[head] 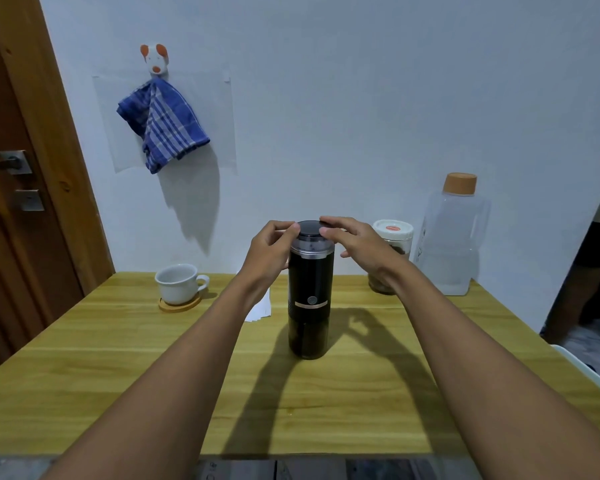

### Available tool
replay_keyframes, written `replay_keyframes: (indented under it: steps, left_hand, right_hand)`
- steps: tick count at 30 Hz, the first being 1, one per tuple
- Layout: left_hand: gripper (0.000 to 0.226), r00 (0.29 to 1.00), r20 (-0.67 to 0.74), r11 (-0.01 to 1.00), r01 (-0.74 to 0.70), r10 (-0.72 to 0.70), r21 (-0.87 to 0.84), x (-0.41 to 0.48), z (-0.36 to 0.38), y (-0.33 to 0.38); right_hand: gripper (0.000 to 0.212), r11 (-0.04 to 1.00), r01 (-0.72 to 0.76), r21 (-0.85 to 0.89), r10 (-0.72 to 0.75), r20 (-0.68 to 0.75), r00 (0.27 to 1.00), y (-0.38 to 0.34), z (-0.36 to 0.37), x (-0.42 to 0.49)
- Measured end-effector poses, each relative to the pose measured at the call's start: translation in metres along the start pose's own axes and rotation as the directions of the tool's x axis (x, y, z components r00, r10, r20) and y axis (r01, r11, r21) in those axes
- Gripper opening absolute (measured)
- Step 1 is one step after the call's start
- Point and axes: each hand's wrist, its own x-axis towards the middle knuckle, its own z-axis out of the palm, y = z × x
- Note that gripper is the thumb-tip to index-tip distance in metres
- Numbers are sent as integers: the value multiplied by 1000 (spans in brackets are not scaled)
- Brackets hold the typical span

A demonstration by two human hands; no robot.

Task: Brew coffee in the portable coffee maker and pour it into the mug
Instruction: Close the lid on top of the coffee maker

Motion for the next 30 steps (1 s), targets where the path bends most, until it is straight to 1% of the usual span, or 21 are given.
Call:
replay_keyframes:
  steps: [4,10,12,17,21,25,28,30]
  left_hand:
    - [12,999,-4,999,33,-33,-18,2,0,2]
    - [17,995,21,994,94,-93,-49,4,3,4]
    - [18,996,29,994,91,-90,-55,5,5,3]
    - [23,997,-5,995,71,-71,-64,8,13,0]
    - [25,997,-5,996,70,-71,-57,4,14,3]
    - [24,998,-11,998,62,-62,-30,1,14,7]
    - [27,998,-45,999,41,-41,-14,-3,16,6]
    - [27,997,-47,998,55,-57,-43,-7,17,4]
  right_hand:
    - [43,998,-14,58,14,9,1000,3,3,-1]
    - [43,991,-51,124,49,19,999,8,9,0]
    - [43,988,-63,143,59,26,998,11,11,1]
    - [35,980,-60,191,57,19,998,17,16,3]
    - [38,981,-70,178,65,33,997,12,14,-4]
    - [44,991,-78,108,75,29,997,4,12,-12]
    - [41,990,-67,122,65,19,998,12,18,-23]
    - [47,987,-73,146,70,26,997,24,24,-32]
